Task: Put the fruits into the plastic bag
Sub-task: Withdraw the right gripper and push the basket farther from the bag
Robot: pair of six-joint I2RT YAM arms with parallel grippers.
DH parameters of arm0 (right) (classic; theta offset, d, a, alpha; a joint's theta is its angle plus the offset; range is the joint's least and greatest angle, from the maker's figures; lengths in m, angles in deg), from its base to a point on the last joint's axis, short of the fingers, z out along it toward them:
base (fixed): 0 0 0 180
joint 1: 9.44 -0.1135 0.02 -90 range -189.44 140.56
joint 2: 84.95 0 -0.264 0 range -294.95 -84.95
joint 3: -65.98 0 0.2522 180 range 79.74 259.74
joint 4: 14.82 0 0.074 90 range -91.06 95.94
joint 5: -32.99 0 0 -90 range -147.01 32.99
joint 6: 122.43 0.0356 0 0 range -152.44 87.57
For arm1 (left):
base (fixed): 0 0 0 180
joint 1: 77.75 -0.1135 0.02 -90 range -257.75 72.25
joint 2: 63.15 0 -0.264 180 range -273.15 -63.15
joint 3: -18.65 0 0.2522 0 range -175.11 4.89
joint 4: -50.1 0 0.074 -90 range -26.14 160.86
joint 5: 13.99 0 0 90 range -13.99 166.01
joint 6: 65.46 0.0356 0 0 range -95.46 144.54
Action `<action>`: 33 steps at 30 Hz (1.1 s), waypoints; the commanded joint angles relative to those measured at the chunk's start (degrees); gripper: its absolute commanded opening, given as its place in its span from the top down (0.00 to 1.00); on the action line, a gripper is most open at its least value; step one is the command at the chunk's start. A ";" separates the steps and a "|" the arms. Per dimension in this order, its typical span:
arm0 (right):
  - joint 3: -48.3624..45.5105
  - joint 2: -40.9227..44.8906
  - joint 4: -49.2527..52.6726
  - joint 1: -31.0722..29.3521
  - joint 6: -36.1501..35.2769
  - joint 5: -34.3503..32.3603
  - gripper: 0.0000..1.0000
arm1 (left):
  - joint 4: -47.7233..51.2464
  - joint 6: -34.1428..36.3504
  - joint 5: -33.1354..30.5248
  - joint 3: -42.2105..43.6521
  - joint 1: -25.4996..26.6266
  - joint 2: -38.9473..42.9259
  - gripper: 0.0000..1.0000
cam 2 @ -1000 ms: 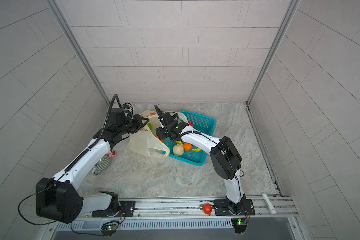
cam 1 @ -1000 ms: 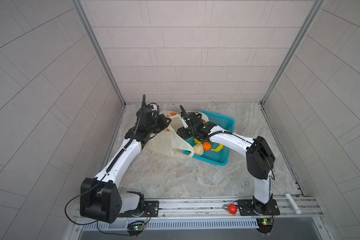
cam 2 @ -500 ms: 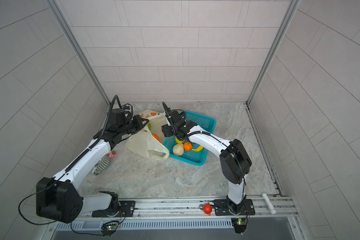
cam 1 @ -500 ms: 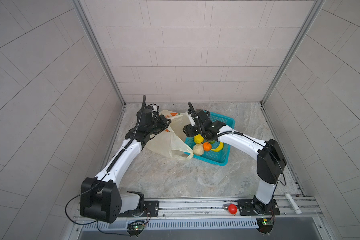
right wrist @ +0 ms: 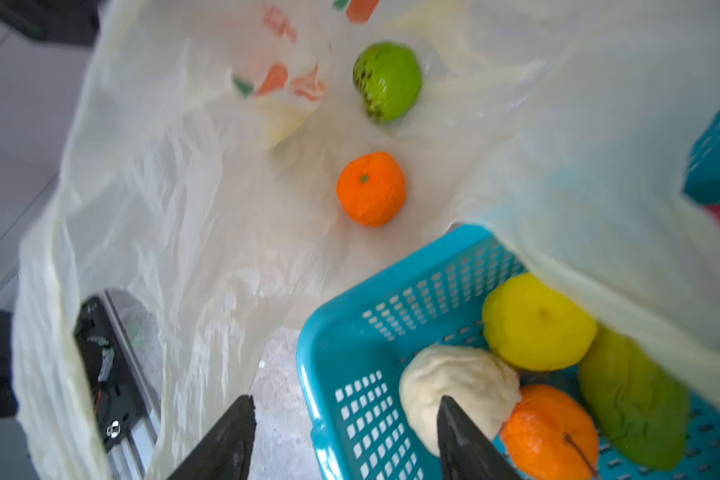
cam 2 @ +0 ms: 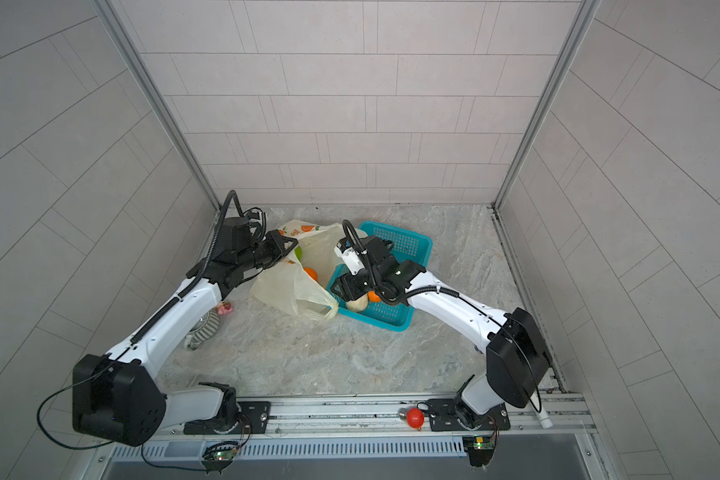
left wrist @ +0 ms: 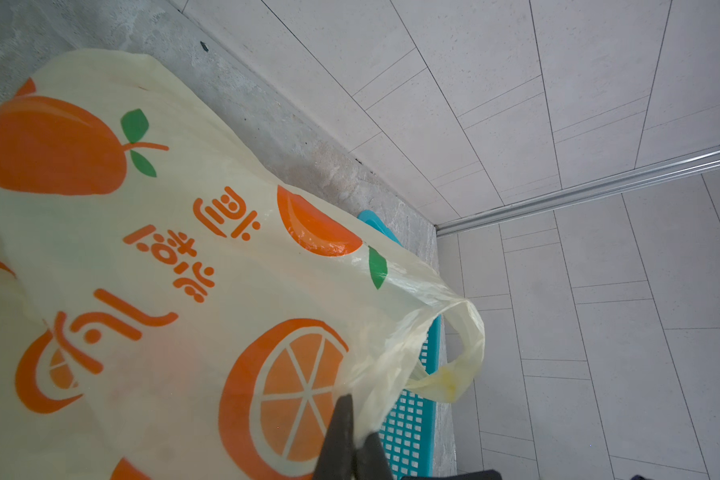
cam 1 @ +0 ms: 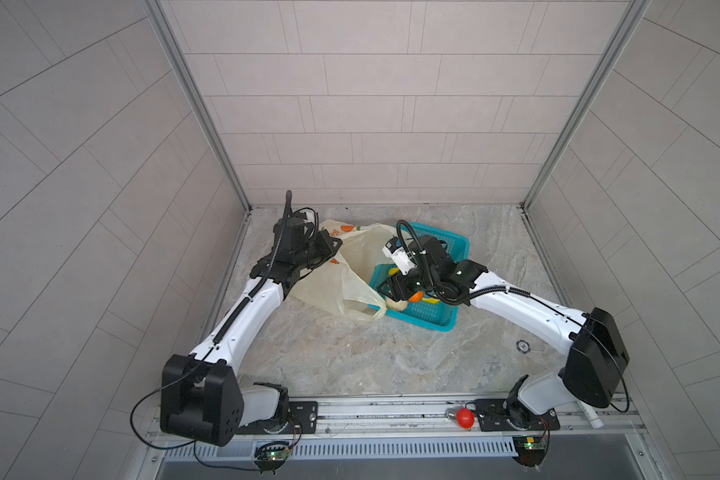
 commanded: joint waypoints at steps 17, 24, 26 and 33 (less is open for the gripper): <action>-4.14 -4.41 13.12 7.50 8.94 -22.23 0.48 | 1.11 1.41 -1.01 -1.09 0.18 -0.20 1.00; -6.77 4.79 7.34 11.41 8.84 -17.37 0.43 | 0.70 1.41 -0.81 -1.46 0.18 -0.88 1.00; -5.81 7.07 6.11 9.72 7.58 -16.76 0.42 | 0.70 1.32 -0.78 -1.47 0.18 -0.97 1.00; -8.24 8.44 -5.25 6.14 6.27 -2.88 0.41 | 0.21 0.98 -0.83 -1.30 0.14 -1.12 1.00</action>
